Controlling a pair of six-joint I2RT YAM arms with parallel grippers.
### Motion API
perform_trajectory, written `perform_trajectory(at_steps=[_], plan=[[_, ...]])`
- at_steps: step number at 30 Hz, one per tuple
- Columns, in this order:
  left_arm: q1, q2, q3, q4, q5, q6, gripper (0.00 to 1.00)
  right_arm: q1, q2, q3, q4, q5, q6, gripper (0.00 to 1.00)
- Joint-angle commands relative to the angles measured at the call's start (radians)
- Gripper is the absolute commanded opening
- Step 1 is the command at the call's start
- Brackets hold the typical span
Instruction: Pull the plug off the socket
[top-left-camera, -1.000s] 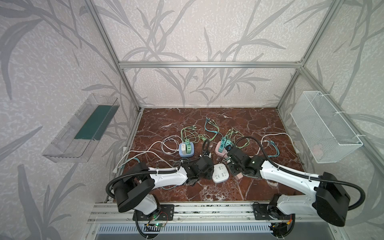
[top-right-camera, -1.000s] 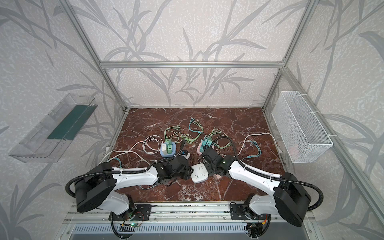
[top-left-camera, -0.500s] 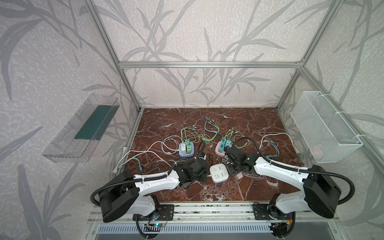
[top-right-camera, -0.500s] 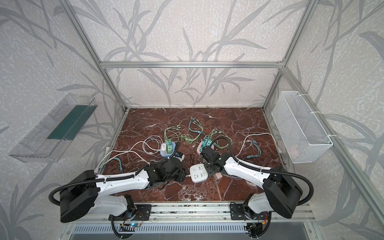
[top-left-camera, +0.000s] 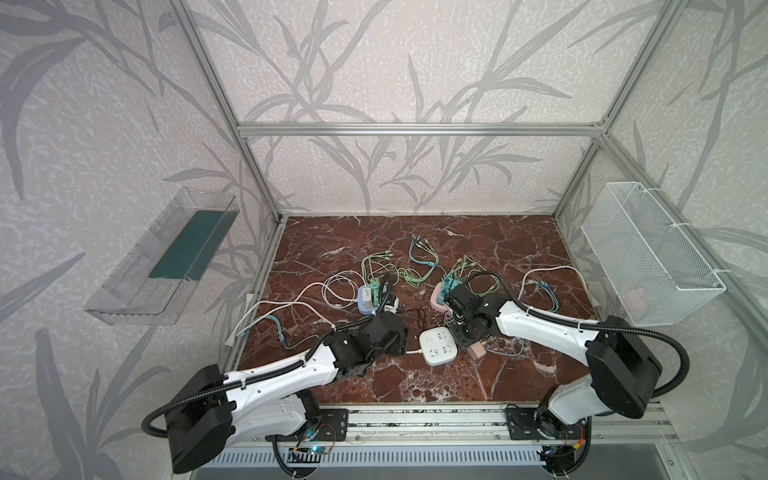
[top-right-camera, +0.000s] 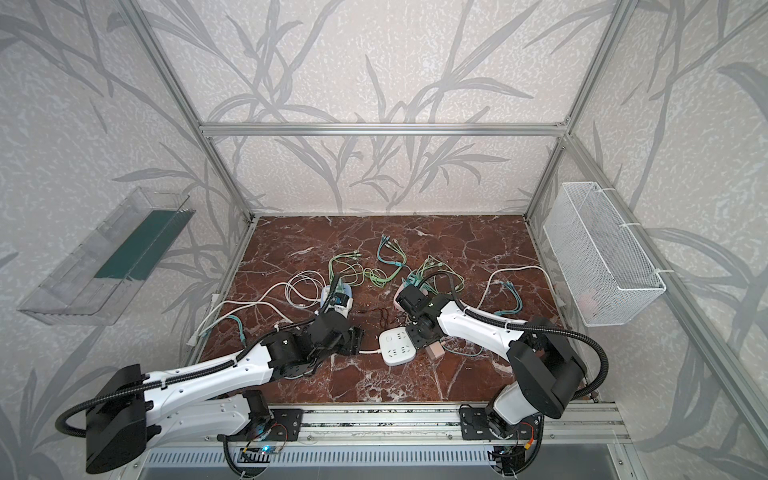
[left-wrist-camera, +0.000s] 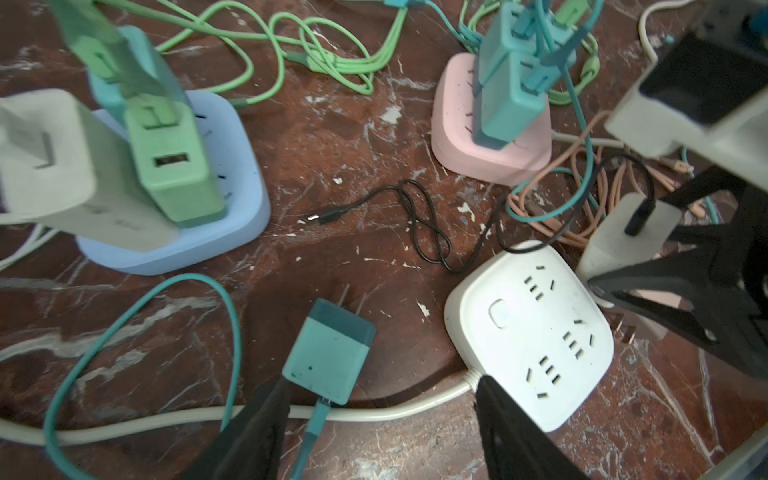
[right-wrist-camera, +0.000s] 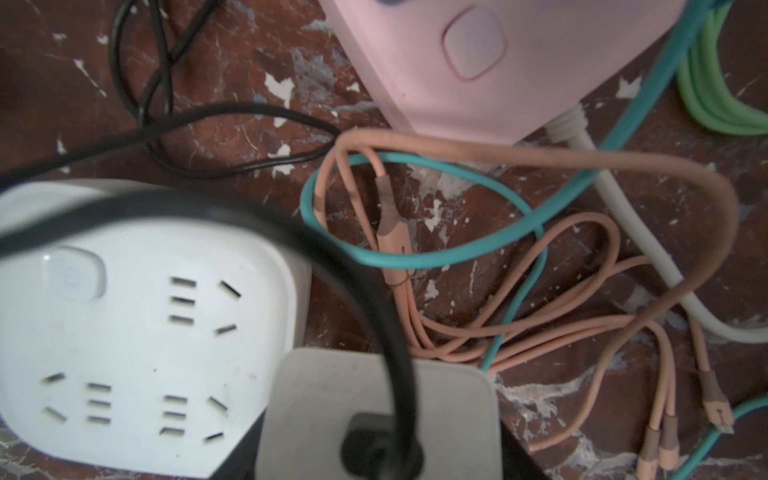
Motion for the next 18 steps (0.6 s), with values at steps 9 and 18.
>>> perform_trajectory(at_steps=[9,18], plan=[[0.207,-0.187,0.077,-0.253,-0.053,0.035,0.82,-0.009,0.091,0.113,-0.169,-0.028,-0.018,0.41],[0.311,-0.092,0.125,-0.213,0.038,0.091,0.83,-0.036,0.086,0.123,-0.178,-0.032,-0.018,0.56]])
